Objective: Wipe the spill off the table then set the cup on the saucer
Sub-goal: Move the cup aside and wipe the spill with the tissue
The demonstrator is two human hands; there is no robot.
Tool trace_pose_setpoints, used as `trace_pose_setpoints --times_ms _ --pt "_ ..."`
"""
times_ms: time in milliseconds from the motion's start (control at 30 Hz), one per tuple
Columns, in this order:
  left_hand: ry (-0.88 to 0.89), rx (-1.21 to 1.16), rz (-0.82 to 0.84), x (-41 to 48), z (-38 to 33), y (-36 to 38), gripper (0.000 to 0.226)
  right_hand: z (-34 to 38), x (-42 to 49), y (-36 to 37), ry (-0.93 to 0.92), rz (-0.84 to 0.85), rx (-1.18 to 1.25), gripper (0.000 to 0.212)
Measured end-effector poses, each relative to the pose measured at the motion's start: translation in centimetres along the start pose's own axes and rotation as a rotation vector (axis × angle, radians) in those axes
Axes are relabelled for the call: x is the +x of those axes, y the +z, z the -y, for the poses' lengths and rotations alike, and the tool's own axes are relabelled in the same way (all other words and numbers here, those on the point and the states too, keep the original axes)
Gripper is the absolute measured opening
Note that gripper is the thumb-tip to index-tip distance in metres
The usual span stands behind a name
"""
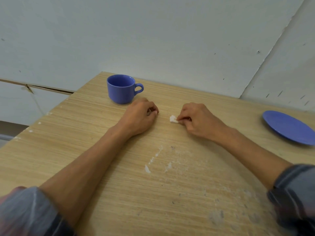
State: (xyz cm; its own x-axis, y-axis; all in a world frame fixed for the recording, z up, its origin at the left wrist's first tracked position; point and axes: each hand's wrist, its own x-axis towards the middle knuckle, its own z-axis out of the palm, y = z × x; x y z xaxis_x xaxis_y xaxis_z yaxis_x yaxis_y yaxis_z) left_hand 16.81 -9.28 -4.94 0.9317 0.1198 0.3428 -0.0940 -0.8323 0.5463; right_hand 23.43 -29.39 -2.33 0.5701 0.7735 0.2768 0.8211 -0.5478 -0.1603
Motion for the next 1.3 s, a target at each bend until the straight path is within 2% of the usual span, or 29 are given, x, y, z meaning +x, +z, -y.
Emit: trace_pose_setpoints --times_ms 167,233,333,433,567,633,700,800,867,900,1033,1067,1167,1233,1300 --pt "0.003 0.012 -0.003 0.0 0.3 -0.1 0.019 -3.9 3.1 -0.1 0.266 -0.081 -0.039 0.017" --pt "0.000 0.010 0.003 0.2 0.4 0.0 0.019 -2.0 2.5 0.3 0.207 -0.075 -0.014 0.016" --pt "0.006 0.021 -0.007 0.5 0.7 0.2 0.019 1.9 -0.4 0.5 0.023 -0.049 0.058 0.013" --pt "0.022 0.029 -0.030 0.5 0.7 0.3 0.018 1.6 -0.5 0.3 0.001 -0.012 0.070 0.013" --pt "0.019 0.017 -0.029 0.4 0.7 0.3 0.018 -3.0 3.8 0.5 0.288 -0.098 0.023 0.017" --pt "0.003 0.002 -0.033 0.4 0.7 0.3 0.019 -3.2 5.7 1.4 0.344 -0.119 0.034 0.018" --pt "-0.025 -0.031 -0.067 0.5 0.7 0.4 0.022 -1.1 6.5 2.2 0.262 -0.103 0.027 0.018" --pt "-0.080 -0.088 -0.133 0.4 0.5 0.3 0.027 2.2 4.6 2.5 0.035 -0.069 0.049 0.015" --pt "-0.090 -0.111 -0.146 0.2 0.3 0.2 0.027 2.3 2.9 1.9 -0.055 -0.033 0.075 0.011" --pt "-0.080 -0.114 -0.150 0.1 0.2 0.1 0.027 1.5 2.5 1.6 -0.037 -0.037 0.082 0.011" --pt "-0.039 -0.170 -0.207 -0.8 -0.4 -0.2 0.025 -2.5 3.0 0.7 0.318 -0.156 0.061 0.011" --pt "-0.044 -0.201 -0.244 -1.1 -0.4 -0.4 0.023 -2.2 3.1 0.9 0.336 -0.172 0.049 0.012" --pt "-0.093 -0.307 -0.335 -2.1 -0.1 -1.8 0.021 1.8 2.8 1.8 0.152 -0.111 0.079 0.012" --pt "-0.128 -0.363 -0.311 -2.8 0.8 -3.1 0.018 5.1 2.9 1.9 0.040 -0.043 0.184 0.011" --pt "-0.145 -0.428 -0.236 -3.6 1.5 -4.4 0.018 7.3 3.7 1.8 0.046 -0.084 0.325 0.010"
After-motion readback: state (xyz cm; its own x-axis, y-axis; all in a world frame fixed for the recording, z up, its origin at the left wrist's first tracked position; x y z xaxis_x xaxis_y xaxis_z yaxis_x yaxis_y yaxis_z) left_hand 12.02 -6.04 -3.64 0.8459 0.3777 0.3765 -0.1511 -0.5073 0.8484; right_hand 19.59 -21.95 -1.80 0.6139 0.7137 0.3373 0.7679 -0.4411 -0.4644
